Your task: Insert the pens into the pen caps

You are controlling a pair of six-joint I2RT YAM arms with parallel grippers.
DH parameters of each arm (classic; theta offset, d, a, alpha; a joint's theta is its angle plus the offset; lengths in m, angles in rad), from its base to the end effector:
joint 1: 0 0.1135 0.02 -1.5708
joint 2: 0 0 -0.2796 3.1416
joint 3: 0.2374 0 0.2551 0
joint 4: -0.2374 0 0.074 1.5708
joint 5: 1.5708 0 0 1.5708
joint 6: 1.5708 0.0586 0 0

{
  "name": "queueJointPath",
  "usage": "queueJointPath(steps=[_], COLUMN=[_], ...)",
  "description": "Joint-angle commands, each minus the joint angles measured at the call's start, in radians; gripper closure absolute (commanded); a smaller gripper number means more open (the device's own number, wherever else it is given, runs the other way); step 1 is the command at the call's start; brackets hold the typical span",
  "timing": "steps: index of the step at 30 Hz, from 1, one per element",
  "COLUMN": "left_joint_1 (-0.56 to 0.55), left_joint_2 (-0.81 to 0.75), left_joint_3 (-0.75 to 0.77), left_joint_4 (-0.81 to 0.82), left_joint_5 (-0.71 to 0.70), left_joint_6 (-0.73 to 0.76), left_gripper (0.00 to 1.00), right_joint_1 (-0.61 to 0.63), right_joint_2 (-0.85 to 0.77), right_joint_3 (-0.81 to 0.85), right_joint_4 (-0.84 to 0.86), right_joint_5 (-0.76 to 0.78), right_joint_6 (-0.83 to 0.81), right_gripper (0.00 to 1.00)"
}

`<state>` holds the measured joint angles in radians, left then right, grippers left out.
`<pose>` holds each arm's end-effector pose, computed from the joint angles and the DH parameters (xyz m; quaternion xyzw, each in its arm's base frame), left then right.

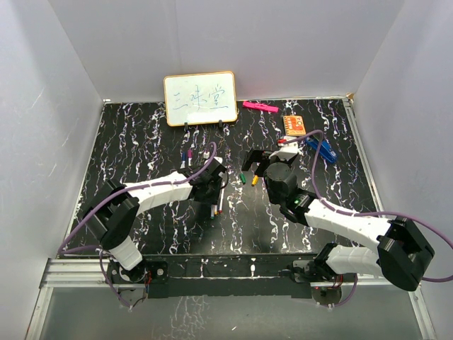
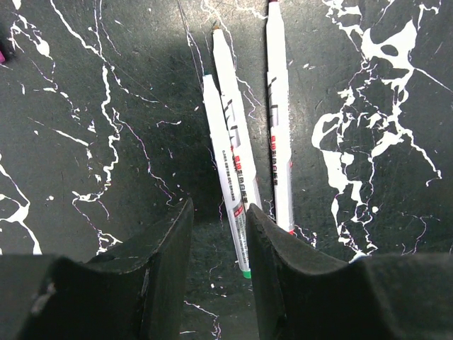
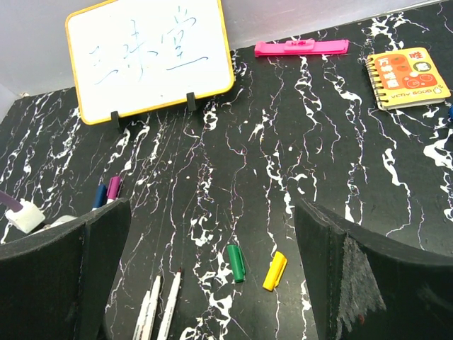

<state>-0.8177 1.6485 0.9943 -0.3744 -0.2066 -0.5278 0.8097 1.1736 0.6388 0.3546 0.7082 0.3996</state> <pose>0.2432 -0.2418 0.1765 0.1111 0.9523 -0.0883 0.2702 0.2154 0.1709 0.2753 0.0708 0.7504 0.1225 0.6457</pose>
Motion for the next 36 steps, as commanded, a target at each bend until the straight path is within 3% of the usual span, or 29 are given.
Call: queueJointPath(steps=[1,21,30,36], left_joint_1=[-0.009,-0.023,-0.021,-0.009], left_joint_2=[0.015,0.068,0.099,0.121], left_joint_3=[-0.018,-0.011,0.040,0.048], left_joint_4=[-0.012,-0.087,-0.252,-0.258], left_joint_5=[-0.025,-0.082,-0.012,0.013], left_joint_6=[-0.012,-0.008,0.059,0.085], left_gripper=[0.65,0.67,0.66,0.65], right_joint_1=[-0.003,-0.003,-0.003,-0.003], right_joint_2=[-0.003,-0.014,-0.028,-0.024], right_joint_3=[0.005,-0.001,-0.003,-0.001], right_joint_4=[0.023,0.017,0.011,0.007], right_joint_5=[0.013,0.015,0.020,0.024], right_joint_6=[0.015,0.028,0.035,0.035], right_gripper=[0.02,0.02,0.02,0.02])
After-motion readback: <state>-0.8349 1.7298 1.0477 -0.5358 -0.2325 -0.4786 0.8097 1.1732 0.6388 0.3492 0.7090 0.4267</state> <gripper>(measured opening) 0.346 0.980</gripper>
